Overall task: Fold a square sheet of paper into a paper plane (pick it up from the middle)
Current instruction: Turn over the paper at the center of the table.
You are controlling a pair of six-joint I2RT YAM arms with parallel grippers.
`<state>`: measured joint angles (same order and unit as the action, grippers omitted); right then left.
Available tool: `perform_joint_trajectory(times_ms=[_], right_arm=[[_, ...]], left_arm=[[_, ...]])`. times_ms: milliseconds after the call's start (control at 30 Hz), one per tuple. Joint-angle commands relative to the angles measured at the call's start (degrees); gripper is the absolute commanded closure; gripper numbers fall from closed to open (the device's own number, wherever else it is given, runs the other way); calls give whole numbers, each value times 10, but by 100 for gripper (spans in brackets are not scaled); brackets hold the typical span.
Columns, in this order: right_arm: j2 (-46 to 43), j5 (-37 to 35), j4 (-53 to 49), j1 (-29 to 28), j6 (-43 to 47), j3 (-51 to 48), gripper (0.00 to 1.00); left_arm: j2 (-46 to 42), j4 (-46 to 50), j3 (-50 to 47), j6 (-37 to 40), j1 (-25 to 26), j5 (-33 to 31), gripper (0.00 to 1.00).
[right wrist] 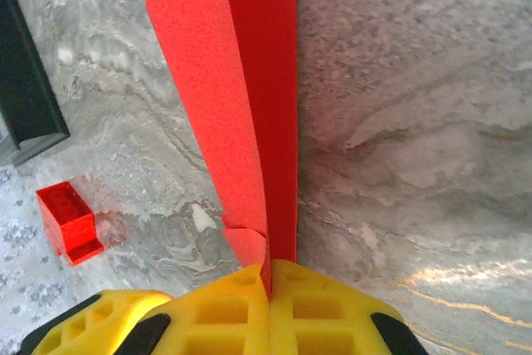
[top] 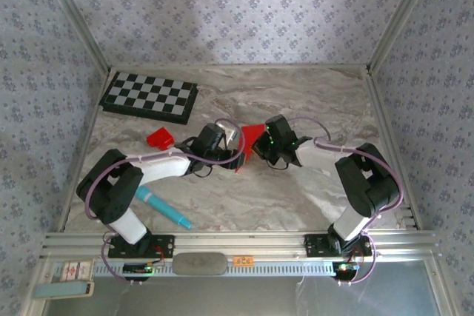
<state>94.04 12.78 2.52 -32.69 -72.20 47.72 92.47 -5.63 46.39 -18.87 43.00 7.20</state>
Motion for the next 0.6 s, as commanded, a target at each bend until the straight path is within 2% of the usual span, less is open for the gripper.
perform_joint_trajectory(times_ms=[0, 100, 233, 367, 567], right_arm=[[-3, -11, -38, -1, -52, 12, 100], [6, 18, -25, 9, -86, 11, 100], [21, 50, -14, 18, -111, 16, 100], [23, 55, -17, 18, -122, 16, 100], [17, 57, -26, 22, -125, 15, 100]], left_arm=[[-6, -50, -15, 116, 6, -3, 32], [9, -58, -10, 166, 8, 10, 36], [14, -111, -25, 217, 14, 27, 37], [26, -112, -21, 272, 22, 28, 37], [44, -115, -15, 301, 24, 41, 42]])
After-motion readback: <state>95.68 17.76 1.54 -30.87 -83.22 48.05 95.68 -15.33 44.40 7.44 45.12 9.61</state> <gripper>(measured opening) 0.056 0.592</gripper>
